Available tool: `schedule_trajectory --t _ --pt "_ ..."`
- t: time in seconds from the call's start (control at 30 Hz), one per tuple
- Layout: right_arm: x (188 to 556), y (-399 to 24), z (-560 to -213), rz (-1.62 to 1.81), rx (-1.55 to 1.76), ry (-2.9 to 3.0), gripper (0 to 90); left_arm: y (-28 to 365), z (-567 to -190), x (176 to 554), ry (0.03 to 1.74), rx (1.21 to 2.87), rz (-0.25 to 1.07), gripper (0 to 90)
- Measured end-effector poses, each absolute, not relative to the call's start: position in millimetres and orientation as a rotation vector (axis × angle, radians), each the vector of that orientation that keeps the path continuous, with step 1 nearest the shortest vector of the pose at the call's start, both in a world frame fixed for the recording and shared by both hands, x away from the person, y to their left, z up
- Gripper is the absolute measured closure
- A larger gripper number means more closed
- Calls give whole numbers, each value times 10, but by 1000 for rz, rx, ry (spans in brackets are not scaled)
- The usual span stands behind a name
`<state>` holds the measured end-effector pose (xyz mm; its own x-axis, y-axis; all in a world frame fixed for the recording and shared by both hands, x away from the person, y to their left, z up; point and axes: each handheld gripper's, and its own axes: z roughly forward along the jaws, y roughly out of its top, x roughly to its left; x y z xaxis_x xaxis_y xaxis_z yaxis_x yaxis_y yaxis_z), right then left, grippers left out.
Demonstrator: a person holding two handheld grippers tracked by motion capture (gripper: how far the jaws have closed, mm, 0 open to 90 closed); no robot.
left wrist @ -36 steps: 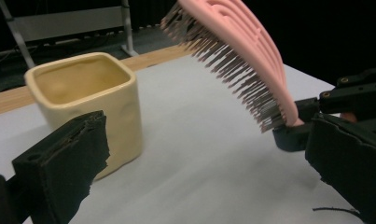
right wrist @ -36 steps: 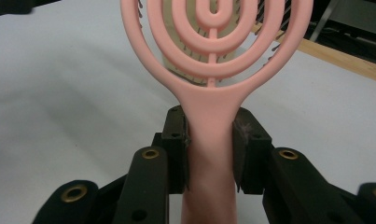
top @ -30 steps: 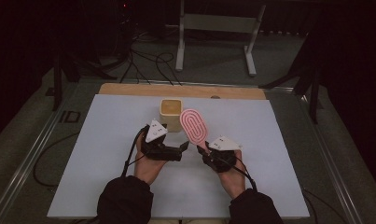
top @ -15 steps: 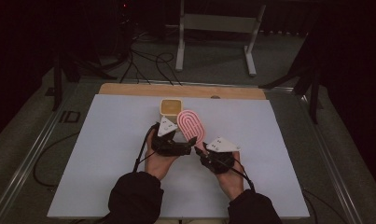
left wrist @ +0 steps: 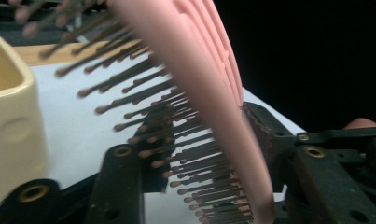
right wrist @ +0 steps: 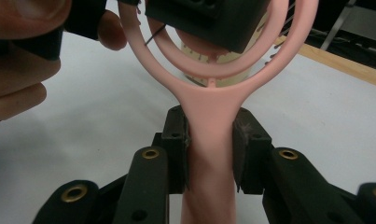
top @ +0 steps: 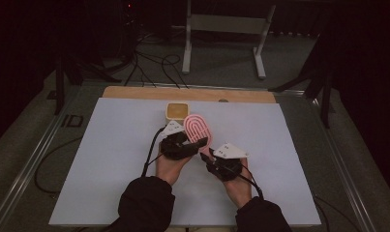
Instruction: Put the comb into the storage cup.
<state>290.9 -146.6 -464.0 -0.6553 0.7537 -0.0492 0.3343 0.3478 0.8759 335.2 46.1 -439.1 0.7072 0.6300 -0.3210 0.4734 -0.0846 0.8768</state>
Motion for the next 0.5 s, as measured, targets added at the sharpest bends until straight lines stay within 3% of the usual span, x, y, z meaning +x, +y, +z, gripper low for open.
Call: schedule_trajectory --t 0.5 --pt "2926 -1471 -4664 1269 960 2172 693 422 -4356 3317 837 1681 81 645"
